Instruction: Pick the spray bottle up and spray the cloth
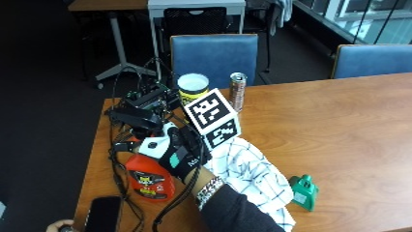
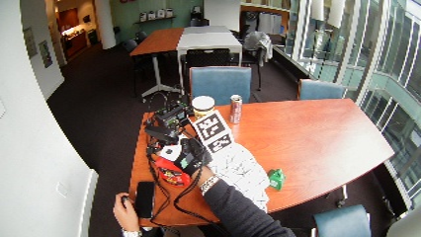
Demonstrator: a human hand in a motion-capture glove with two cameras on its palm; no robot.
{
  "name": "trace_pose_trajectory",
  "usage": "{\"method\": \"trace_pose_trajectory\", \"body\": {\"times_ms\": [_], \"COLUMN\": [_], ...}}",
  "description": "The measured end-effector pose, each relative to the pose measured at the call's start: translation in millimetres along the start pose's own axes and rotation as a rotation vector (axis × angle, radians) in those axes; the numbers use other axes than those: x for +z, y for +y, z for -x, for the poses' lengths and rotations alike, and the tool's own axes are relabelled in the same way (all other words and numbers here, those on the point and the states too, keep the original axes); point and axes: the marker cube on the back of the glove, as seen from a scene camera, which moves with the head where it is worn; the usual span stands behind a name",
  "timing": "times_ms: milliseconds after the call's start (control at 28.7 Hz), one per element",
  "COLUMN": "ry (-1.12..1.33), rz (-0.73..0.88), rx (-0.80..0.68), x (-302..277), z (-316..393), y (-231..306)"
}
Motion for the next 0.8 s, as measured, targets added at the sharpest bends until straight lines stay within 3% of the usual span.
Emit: {"method": "trace_pose_trajectory", "body": {"times_ms": [279,802], "ry": [0.112,0.715], "rz": [0.004,0.210], "rx": [-0.006,-0.041], "x": [-17.0,-48.1], "z": [-7.7,-15.1], "y": [6.9,62.2]}}
